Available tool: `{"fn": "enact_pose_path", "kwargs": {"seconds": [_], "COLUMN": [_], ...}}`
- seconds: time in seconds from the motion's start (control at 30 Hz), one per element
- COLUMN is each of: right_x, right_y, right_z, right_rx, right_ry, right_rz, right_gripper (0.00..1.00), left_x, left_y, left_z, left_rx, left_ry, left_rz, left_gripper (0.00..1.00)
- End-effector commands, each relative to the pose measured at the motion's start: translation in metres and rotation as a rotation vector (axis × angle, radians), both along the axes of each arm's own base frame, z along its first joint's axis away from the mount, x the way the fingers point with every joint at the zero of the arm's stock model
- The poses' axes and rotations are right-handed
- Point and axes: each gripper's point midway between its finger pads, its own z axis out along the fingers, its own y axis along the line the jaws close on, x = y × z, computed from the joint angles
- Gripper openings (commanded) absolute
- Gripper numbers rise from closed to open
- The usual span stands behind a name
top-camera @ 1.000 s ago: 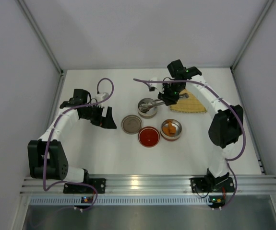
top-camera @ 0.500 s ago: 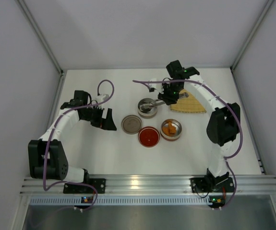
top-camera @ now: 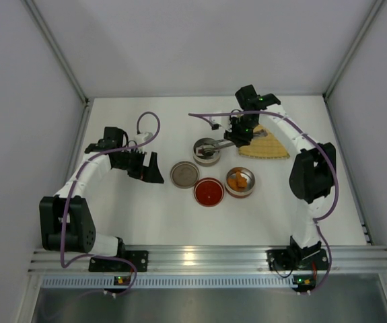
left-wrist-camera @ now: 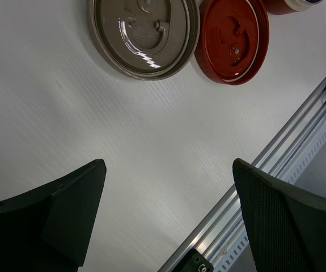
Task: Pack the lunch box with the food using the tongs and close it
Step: Place the fake food in the packing box.
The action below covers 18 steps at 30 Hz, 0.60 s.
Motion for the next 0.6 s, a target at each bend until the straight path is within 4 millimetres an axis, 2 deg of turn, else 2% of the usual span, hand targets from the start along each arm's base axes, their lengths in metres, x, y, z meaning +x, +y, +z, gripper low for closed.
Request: {"fn": "enact_pose_path", "kwargs": {"seconds": [0.0, 0.27, 0.57], "right_x": [0.023, 0.026, 0.022], "right_y": [0.0, -0.006, -0.013], "right_z": [0.016, 0.033, 0.023], "right_rx": [0.023, 0.036, -0.004], "right_ry": [-0.091, -0.117, -0.092], "right_rz": [0.013, 0.005, 0.013], "right_gripper": [0.13, 0.12, 0.18], "left_x": [0.003, 0.004, 0.003], "left_y": [-0.003, -0.002, -0.001], "left_z": [0.001, 0.0, 0.001], "left_rx": [-0.023, -0.018, -0.007], "left_ry": [-0.03, -0.03, -0.039], "left_rz": [-0.028, -0.028, -0.031], "left_gripper": [0.98, 0.98, 0.98]}}
